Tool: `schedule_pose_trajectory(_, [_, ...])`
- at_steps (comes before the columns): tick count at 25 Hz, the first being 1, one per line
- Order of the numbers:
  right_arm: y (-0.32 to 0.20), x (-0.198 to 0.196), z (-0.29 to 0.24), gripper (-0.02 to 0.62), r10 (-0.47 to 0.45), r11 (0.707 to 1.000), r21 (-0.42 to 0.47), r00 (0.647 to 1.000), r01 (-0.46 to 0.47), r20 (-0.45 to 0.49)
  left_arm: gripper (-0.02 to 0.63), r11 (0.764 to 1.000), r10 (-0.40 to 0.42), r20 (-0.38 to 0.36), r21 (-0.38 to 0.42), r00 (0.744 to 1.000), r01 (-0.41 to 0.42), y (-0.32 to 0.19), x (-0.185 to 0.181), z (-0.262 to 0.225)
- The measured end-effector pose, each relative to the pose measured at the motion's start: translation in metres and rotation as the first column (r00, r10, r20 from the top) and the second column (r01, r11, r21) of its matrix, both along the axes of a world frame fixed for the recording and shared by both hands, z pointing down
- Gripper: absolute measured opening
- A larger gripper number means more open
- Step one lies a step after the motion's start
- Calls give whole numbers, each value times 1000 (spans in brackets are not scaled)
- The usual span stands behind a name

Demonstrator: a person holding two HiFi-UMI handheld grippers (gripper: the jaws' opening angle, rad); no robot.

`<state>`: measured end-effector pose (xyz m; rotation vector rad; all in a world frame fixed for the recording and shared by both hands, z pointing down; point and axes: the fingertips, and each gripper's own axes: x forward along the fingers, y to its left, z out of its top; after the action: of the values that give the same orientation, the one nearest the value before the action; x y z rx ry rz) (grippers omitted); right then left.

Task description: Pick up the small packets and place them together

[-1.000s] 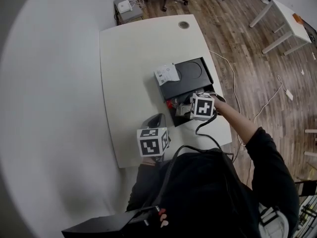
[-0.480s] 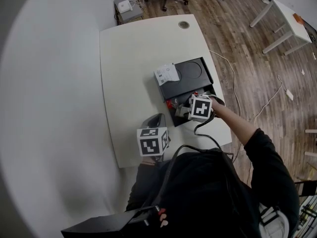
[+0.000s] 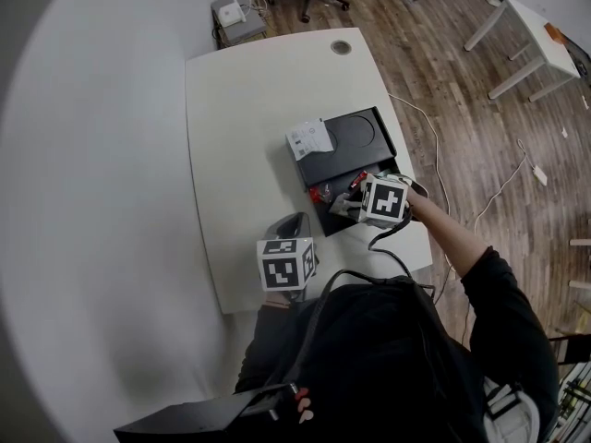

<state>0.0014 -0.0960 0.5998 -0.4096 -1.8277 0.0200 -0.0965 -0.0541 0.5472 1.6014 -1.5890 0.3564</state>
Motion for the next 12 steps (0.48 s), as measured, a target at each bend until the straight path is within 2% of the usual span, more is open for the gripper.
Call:
schedule_pose_trajectory(7, [-36, -5, -47, 71, 83, 994, 58, 987, -91, 138, 0, 1000, 31, -8, -6, 999, -31, -3, 12, 1])
schedule_pose_trajectory(12, [-89, -19, -84, 48, 195, 966, 107, 936, -234, 292, 0, 999, 50, -18, -9, 999, -50, -6, 20, 1])
